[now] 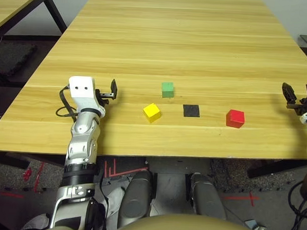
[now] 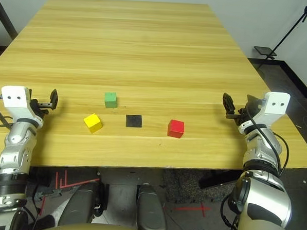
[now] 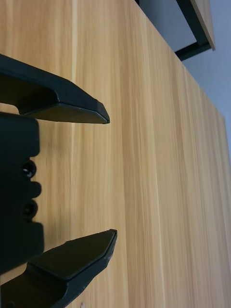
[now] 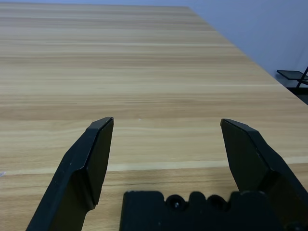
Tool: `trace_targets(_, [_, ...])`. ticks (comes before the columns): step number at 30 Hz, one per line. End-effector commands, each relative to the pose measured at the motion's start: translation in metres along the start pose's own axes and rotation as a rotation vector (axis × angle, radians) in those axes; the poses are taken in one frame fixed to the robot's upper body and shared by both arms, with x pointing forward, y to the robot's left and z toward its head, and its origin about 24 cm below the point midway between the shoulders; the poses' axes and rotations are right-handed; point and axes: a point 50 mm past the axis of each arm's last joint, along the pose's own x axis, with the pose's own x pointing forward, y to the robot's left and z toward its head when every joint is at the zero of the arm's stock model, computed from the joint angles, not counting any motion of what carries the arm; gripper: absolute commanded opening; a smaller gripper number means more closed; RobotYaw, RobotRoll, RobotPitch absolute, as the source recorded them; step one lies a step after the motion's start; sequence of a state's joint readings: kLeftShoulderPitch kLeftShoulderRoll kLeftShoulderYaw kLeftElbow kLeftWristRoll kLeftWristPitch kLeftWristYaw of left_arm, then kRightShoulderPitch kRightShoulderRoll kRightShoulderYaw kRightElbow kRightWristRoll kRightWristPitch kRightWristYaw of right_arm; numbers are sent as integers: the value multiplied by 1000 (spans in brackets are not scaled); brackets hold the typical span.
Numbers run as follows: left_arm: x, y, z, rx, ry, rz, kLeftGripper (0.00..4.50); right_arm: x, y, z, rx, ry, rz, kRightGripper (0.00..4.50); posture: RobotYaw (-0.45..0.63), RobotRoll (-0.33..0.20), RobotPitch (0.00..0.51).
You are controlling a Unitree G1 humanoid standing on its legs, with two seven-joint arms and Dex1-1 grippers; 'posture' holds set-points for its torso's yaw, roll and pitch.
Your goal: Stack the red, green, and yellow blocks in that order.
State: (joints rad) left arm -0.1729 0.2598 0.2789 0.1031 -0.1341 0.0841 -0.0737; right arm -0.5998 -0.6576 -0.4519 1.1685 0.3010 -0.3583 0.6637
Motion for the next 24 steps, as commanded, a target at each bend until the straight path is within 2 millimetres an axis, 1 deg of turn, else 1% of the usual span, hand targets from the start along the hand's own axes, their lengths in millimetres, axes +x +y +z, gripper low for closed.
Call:
trace_targets(1, [-2, 5, -8, -3, 42, 23, 4469, -8, -9, -1, 2, -2, -54, 4500, 101, -124, 83])
trace_targets(2, [-2, 6, -13, -7, 67, 23, 4469, -10, -11, -3, -3, 3, -67, 4500, 99, -126, 81])
trace_targets(3, [-2, 7, -13, -24, 73, 24, 4469, -9, -10, -2, -24, 12, -47, 4500, 95, -124, 88])
trace_targets(5, [1, 6, -2, -61, 48, -8, 4469, -6, -7, 3, -37, 21, 13, 4500, 93, -121, 91])
trace_targets(6, [4, 2, 8, -82, 24, -68, 4469, -3, -4, 9, -44, 22, 65, 4500, 94, -120, 98])
trace_targets(7, [7, -2, 18, -97, 5, -138, 4469, 1, -1, 15, -49, 18, 121, 4500, 98, -120, 100])
trace_targets(10, [11, -18, 49, -61, -39, -436, 4469, 5, 15, 33, -123, 84, 418, 4500, 105, -130, 94])
trace_targets(13, [6, -30, 68, 18, -7, -721, 4469, 2, 34, 49, -160, 192, 685, 4500, 106, -143, 85])
trace_targets(15, [1, -38, 75, 125, 17, -901, 4469, -5, 50, 59, -181, 270, 862, 4500, 101, -153, 83])
trace_targets(18, [-1, -48, 83, 180, 56, -1058, 4469, -16, 69, 70, -227, 390, 1047, 4500, 94, -157, 80])
trace_targets(21, [-5, -62, 85, 209, 102, -1214, 4469, -19, 82, 74, -319, 473, 1177, 4500, 92, -168, 77])
trace_targets(24, [-7, -77, 86, 297, 131, -1342, 4469, -16, 88, 72, -410, 527, 1239, 4500, 106, -172, 77])
